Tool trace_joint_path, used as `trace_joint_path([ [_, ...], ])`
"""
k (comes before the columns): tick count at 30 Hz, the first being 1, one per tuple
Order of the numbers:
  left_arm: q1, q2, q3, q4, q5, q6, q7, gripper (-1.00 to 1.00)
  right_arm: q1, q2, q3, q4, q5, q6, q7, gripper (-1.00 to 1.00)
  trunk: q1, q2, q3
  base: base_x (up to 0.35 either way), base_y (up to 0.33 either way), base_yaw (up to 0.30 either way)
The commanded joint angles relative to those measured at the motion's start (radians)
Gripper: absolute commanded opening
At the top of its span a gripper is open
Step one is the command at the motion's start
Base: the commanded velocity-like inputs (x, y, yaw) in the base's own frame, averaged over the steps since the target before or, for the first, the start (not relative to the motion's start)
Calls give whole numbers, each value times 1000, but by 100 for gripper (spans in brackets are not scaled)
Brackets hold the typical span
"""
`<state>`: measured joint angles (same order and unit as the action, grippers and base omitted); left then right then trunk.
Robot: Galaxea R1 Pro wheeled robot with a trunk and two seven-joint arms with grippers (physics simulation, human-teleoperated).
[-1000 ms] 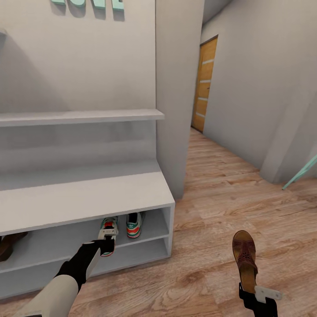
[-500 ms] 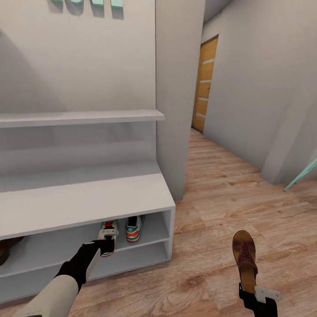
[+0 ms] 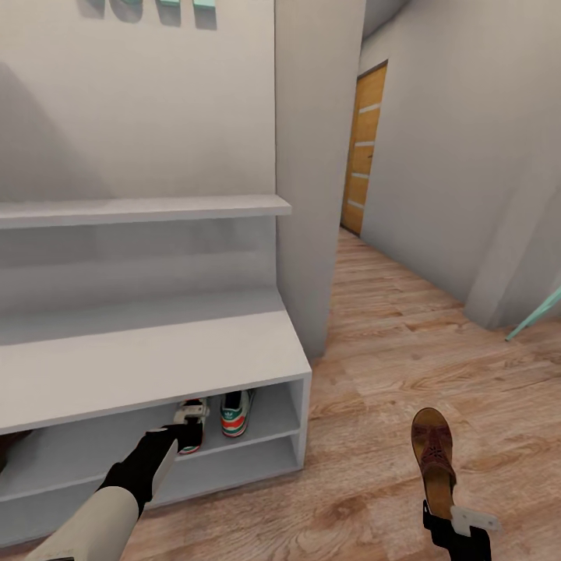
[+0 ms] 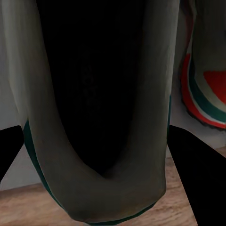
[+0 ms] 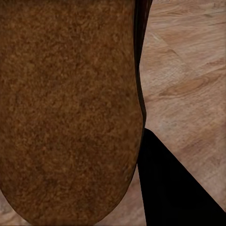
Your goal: Pick up the two gym shoes and the two sandals from the corridor floor and place them onto the hallstand (shoe rack) in the corridor, making sure they are on the rack and not on the floor. Arrange them so the two gym shoes are next to each other and the two sandals are next to each other.
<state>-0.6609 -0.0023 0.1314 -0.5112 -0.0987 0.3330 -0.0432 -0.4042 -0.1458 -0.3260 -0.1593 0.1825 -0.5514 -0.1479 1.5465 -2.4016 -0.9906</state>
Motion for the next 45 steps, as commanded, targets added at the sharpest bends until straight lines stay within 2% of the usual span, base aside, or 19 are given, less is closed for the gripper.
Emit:
trace_joint_path([
  [1,0,-1,5,-2,-10,5,-4,-100,-1,0,-3,1,8,-2,-4,-100,0,0,-1,7,0,0],
  [36,0,-1,5,-2,-10,3,-5,-100,-1,0,-4,2,8,-2,-4,-100,0,0,-1,52,0,0],
  [37,0,-1,5,-2,-10,3,-5,100,-1,0,-4,2,8,-2,-4,-100,0,0,-1,1,0,0],
  [45,0,0,4,-3,-10,2,-6,100,-1,0,-4,2,8,-1,-4,-100,0,0,-1,-6,1,0],
])
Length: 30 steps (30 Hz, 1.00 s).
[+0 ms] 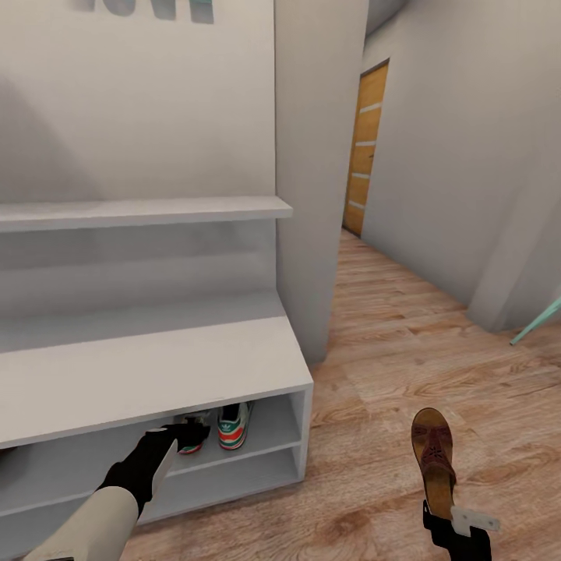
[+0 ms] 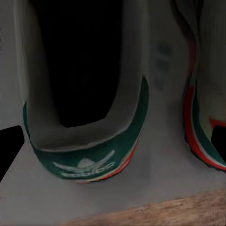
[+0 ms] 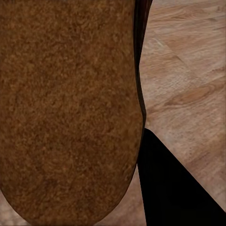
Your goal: Pick up the two gym shoes and the two sandals from the corridor floor and place them onto the hallstand (shoe rack) in the corridor, making sure they are on the rack and not on the floor. Arrange them so the two gym shoes are next to each other and the two sandals are next to each other.
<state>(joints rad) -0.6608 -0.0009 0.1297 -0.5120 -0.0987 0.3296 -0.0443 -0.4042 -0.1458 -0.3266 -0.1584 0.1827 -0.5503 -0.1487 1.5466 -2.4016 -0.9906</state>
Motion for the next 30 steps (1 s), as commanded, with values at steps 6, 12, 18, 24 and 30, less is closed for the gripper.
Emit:
trace_joint_path([
  [6,0,1,4,-2,-10,5,-5,100,-1,0,-3,2,8,-2,-3,-100,0,0,-1,-223,56,0],
  [12,0,2,4,-2,-10,5,-5,100,-1,0,-3,2,8,-2,-3,-100,0,0,-1,-320,86,0],
  [18,0,0,4,-2,-10,5,-5,100,-1,0,-3,2,8,-2,-3,-100,0,0,-1,-330,89,0],
  [24,1,0,4,-2,-10,5,-5,100,-1,0,-3,2,8,-2,-3,-100,0,0,-1,-332,90,0],
  [30,3,7,7,-1,-7,3,-5,100,-1,0,-3,2,8,-2,-3,-100,0,0,-1,-331,94,0],
])
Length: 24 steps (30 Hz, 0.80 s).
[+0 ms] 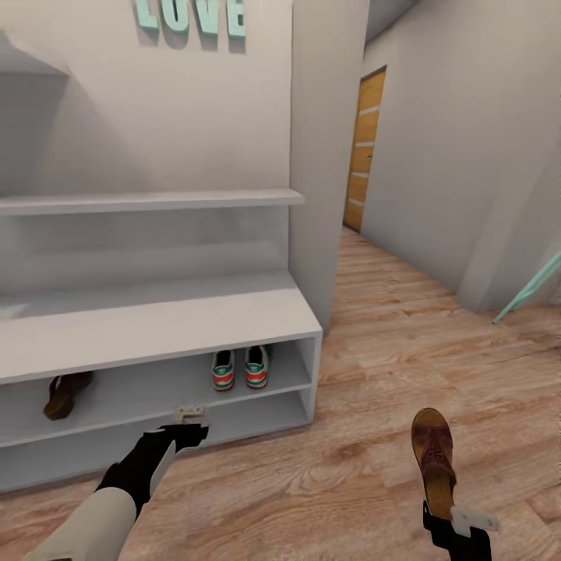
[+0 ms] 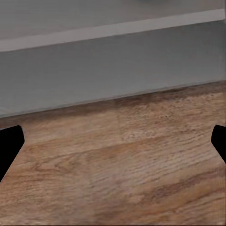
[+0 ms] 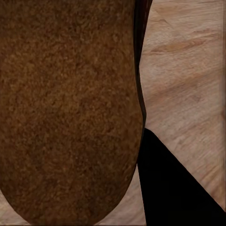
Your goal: Pick up the two gym shoes and the two sandals from the corridor floor and place them onto the hallstand (shoe rack) in the corridor, making sure they are on the rack and not on the floor. Arrange them so the two gym shoes are next to each other and the two sandals are next to each other.
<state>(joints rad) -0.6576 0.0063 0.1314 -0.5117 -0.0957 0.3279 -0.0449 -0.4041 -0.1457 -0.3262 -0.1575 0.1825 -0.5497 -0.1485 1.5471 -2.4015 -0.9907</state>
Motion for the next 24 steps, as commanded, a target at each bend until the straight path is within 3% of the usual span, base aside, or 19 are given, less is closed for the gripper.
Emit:
trace_joint_path([
  [1,0,0,6,-1,-9,4,-5,100,-1,0,-3,1,8,-3,-3,-100,-1,0,-1,-331,100,0],
  [3,4,4,10,-1,-7,-10,-12,100,-1,0,-3,1,8,-3,-3,-100,-1,0,-1,-331,106,0],
  [6,74,21,16,2,-6,-133,-62,100,-1,0,-2,1,8,-3,-3,-100,-1,0,-1,-320,144,0],
  [11,169,49,27,1,-2,-250,-129,100,-1,0,-2,2,9,-4,-3,-100,-1,0,-1,-250,209,0],
  [12,204,61,50,1,10,-300,-143,100,-1,1,-1,3,9,-4,-2,-100,-1,0,-1,-75,281,0],
  [16,268,93,118,4,54,-390,-184,100,-1,0,-1,5,10,-4,-1,-100,-1,0,-1,-37,294,0],
  [20,326,147,183,11,97,-449,-297,100,-1,0,1,5,12,-4,-1,-100,-1,0,-1,-8,304,0],
  [24,376,181,238,14,121,-511,-360,100,-1,-2,1,6,13,-4,1,-100,-1,0,-1,-2,306,0],
])
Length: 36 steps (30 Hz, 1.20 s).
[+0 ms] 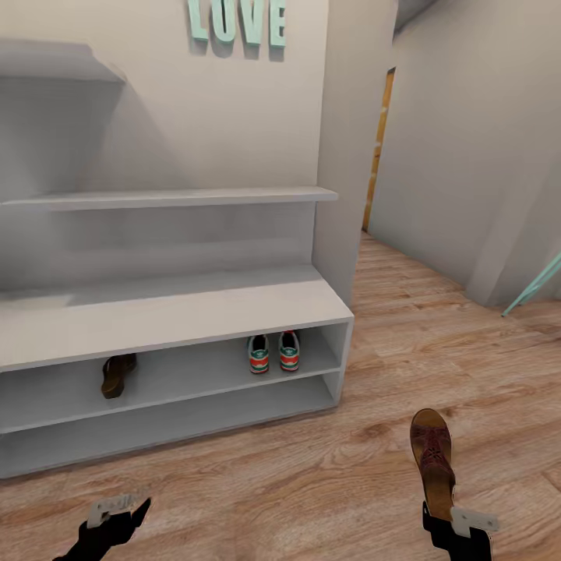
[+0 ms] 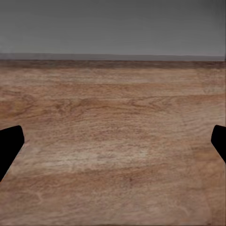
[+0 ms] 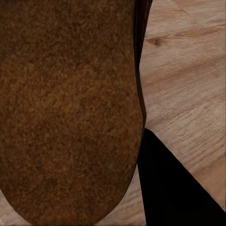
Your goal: Pick up the two gym shoes and the two sandals from the corridor floor and place them onto the hallstand (shoe rack) in the corridor, making sure they are on the rack and not on the floor. Arrange them so the two gym shoes are next to each other and the two sandals are next to each other.
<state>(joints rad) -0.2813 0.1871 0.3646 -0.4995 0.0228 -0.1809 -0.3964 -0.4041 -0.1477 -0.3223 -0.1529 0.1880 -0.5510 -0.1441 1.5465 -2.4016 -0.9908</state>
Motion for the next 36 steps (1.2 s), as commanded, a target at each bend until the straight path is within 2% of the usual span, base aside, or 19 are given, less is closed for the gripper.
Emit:
trace_joint_path([
  [1,16,5,22,2,6,-27,-17,100,-1,0,-3,2,8,-3,-4,-100,0,0,-1,-1,307,0],
  [2,42,9,39,3,10,-62,-25,100,-1,-1,-3,2,8,-3,-3,-100,0,0,-1,0,307,0],
  [4,63,10,48,3,13,-83,-30,100,-1,0,-3,2,8,-3,-3,-100,0,0,-1,0,307,0],
  [9,97,8,56,4,18,-103,-34,100,-1,0,-3,2,8,-3,-3,-100,0,0,-1,-24,307,0],
  [24,102,9,60,3,19,-105,-35,100,0,5,-3,1,6,-4,-5,-100,0,0,-1,-93,294,7],
  [36,102,9,60,1,19,-105,-35,100,-1,5,-3,1,5,-4,-5,-100,0,0,-1,-9,303,217],
])
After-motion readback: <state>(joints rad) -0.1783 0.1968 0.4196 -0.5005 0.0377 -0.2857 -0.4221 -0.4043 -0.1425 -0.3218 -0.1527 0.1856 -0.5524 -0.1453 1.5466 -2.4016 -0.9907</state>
